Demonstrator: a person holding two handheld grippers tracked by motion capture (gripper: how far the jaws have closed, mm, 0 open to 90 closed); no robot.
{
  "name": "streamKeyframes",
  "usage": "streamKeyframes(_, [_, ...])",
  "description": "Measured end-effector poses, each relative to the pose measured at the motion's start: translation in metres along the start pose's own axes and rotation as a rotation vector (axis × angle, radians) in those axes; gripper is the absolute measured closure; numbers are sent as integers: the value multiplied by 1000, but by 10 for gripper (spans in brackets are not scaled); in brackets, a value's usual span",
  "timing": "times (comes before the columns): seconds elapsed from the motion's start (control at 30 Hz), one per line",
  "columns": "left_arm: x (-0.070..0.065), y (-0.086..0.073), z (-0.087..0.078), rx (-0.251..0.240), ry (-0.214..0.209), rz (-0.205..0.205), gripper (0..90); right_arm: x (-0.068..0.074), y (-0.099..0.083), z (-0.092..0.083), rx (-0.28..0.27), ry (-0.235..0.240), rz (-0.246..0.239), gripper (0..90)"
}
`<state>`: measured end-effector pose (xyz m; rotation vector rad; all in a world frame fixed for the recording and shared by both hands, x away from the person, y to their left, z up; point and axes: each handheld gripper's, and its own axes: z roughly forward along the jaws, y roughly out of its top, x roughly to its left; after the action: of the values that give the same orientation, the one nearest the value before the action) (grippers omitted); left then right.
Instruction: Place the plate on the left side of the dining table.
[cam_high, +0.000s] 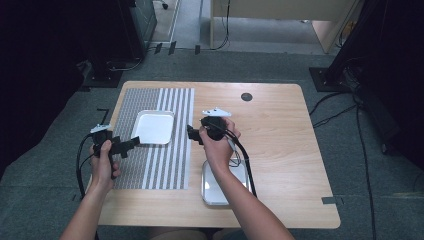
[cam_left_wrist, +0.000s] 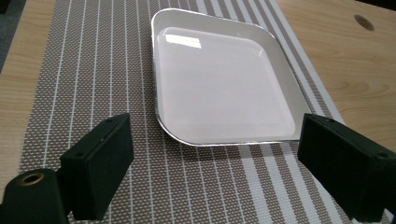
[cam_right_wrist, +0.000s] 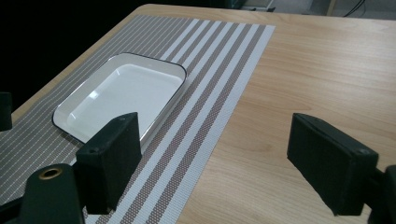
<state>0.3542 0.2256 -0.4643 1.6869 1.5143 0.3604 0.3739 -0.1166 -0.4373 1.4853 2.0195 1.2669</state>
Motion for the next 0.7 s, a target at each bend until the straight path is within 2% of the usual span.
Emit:
streamKeyframes(0.27, [-14,-9,-12,-12,5,32,106,-9,-4,-22,-17,-12,-32,180])
streamKeyframes(0.37, [-15,-13,-16,-17,7,29,106,-14,-8,-29,-17,-21,-46,187])
streamKeyframes(0.57, [-12,-25,-27,-39,15,-4,106,-28,-15,-42,-27,-49,-62,188])
streamKeyframes(0.7, [-9,-33,-31,-42,19,-5,106,-37,-20,-50,-34,-62,-53,186])
